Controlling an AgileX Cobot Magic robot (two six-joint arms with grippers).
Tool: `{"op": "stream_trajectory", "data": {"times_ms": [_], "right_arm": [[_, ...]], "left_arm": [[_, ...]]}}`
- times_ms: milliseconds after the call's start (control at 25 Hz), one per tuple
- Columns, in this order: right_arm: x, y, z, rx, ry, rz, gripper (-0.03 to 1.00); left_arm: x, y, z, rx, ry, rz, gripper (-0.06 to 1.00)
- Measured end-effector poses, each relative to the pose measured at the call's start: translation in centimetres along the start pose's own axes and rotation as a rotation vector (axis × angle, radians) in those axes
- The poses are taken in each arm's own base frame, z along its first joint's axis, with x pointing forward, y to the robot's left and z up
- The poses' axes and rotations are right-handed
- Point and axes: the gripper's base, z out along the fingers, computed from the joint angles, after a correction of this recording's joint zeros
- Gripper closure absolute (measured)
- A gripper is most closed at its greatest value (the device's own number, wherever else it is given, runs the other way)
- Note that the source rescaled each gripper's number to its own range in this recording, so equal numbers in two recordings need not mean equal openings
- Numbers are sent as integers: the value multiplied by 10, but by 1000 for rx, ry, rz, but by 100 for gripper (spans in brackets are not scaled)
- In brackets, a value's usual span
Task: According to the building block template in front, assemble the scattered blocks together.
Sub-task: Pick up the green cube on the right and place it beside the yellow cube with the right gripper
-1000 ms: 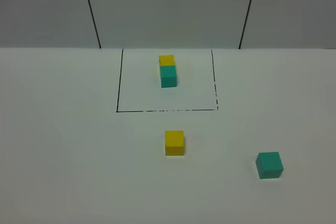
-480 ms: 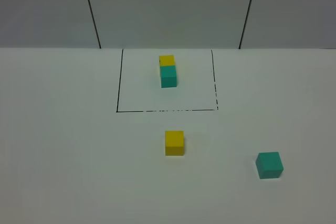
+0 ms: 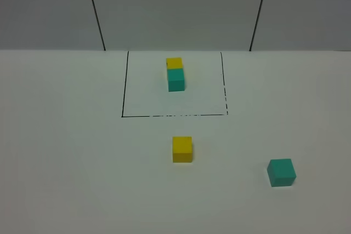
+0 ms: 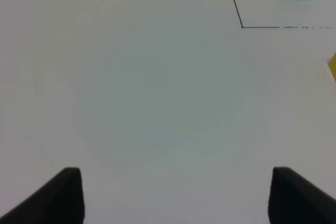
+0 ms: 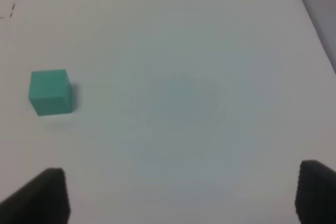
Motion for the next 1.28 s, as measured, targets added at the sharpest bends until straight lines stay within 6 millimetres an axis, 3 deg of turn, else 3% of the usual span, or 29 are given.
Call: {"op": "stream_trajectory", "data": {"times_ms": [1280], "right_arm": [[0, 0, 0, 2, 0, 8, 23]], "left_arm": [[0, 0, 0, 0, 0, 0, 34]]}}
